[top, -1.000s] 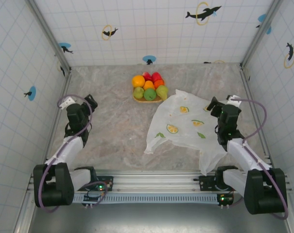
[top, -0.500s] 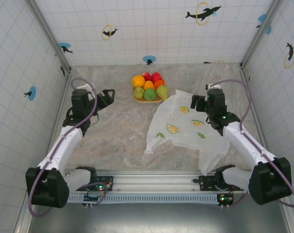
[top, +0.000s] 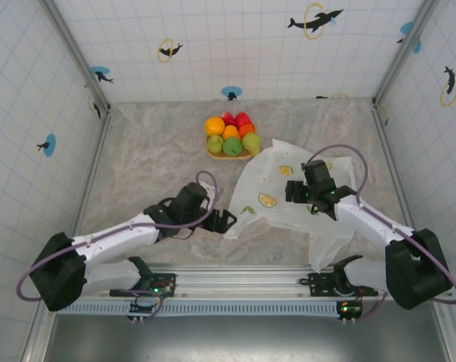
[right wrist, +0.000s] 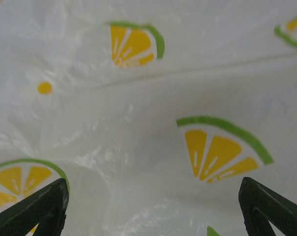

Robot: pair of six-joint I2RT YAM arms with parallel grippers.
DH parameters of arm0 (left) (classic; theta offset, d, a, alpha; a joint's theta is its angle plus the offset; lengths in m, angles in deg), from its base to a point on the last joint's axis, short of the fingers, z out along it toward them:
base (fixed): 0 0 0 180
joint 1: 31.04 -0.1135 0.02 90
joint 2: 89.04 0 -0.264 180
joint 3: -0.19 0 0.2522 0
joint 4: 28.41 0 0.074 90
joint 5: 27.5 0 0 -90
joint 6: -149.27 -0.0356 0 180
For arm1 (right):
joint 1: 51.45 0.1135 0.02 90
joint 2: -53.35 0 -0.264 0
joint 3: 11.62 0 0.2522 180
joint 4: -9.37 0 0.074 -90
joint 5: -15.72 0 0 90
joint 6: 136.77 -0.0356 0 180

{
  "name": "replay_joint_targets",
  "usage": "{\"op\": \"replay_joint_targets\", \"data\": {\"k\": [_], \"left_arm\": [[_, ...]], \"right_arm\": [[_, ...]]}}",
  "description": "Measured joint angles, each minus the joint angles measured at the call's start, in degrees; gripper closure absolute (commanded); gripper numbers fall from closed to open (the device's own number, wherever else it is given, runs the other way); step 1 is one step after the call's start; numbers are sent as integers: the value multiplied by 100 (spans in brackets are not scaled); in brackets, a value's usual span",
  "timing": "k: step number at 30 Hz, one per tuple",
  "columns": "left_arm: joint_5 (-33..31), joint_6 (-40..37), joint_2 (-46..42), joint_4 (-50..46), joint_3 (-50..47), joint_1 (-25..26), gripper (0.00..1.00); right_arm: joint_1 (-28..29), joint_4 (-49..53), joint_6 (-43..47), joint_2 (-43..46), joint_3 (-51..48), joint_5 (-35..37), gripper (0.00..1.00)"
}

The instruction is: Place the fruits into the plastic bag

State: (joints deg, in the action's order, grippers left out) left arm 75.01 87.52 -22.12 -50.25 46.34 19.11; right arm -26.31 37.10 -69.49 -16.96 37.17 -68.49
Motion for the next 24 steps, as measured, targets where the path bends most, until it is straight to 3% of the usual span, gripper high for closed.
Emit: {"op": "replay_joint_targets", "data": {"k": [2, 6, 14, 18, 24], "left_arm": [[-107, 0, 208, 133, -48, 271, 6], [-234, -63, 721, 407, -107, 476, 21], [-249, -293, 1200, 745, -42, 546, 75], [-186, -597, 1488, 638, 452, 546, 100], [-48, -1189, 1690, 326, 1600, 442, 100]], "right_arm": [[2, 0, -50, -33, -90, -28, 9], [2, -20, -81, -90, -107, -74, 9], [4, -17, 37, -83, -122, 46, 9], [15, 7, 332, 55, -122, 111, 9], [157, -63, 1110, 643, -79, 103, 9]]}}
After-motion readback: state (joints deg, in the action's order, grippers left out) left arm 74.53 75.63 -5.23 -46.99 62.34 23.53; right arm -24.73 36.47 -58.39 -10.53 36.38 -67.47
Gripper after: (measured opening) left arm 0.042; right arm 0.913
